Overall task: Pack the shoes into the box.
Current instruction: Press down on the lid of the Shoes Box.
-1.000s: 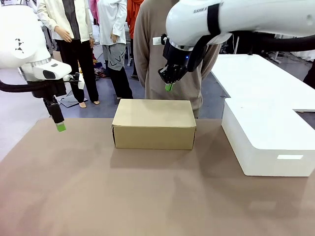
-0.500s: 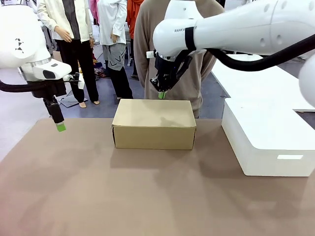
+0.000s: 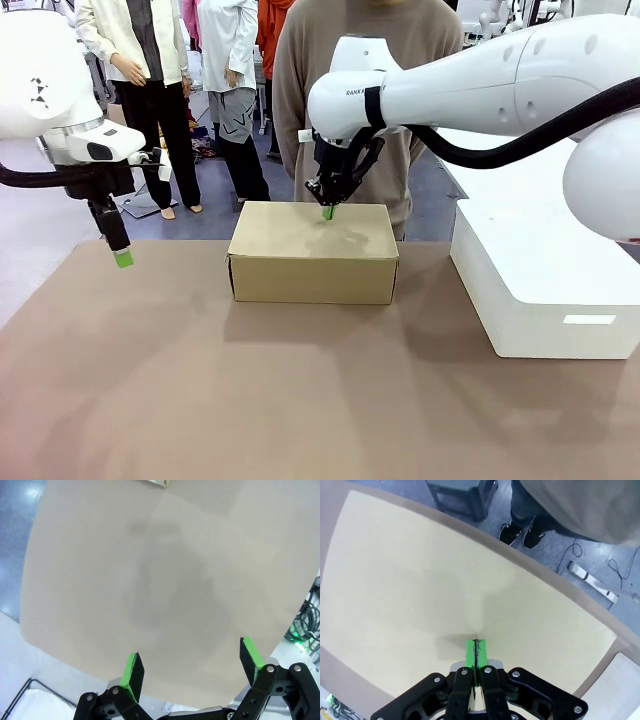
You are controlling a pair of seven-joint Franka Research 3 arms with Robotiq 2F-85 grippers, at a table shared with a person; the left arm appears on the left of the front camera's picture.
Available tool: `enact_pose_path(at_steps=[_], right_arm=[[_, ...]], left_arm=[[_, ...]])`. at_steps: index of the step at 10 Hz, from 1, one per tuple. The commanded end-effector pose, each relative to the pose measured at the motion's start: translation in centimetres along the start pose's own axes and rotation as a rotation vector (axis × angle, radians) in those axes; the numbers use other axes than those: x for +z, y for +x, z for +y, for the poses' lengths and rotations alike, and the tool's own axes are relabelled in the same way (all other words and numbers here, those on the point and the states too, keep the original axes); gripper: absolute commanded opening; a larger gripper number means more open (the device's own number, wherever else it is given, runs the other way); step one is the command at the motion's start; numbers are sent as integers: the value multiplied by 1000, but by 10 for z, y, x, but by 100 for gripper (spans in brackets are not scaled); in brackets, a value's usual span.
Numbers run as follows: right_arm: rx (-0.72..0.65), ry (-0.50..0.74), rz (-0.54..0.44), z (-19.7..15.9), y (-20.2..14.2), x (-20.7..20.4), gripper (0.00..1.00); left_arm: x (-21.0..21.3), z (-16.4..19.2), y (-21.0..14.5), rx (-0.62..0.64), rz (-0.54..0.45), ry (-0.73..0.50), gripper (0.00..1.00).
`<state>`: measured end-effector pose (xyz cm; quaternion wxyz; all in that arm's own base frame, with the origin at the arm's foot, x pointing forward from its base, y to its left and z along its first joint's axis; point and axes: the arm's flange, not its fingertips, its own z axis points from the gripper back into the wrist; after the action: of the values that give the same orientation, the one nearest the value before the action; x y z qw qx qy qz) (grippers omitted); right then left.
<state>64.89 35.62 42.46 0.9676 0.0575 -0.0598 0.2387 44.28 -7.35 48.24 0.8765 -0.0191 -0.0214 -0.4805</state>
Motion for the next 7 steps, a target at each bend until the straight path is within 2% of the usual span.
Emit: enact_pose_path(at_steps=[1, 4, 5, 7], right_arm=[[-24, -30, -6, 0, 9, -5, 0], [-35, -36, 37, -2, 4, -26, 0], [-28, -31, 32, 0, 2, -22, 0], [15, -36, -29, 9, -5, 18, 0]], left_arm=[[3, 2, -3, -16, 8, -1, 100], [3, 2, -3, -16, 8, -1, 100], [3, 2, -3, -16, 8, -1, 100], [3, 2, -3, -16, 8, -1, 100]])
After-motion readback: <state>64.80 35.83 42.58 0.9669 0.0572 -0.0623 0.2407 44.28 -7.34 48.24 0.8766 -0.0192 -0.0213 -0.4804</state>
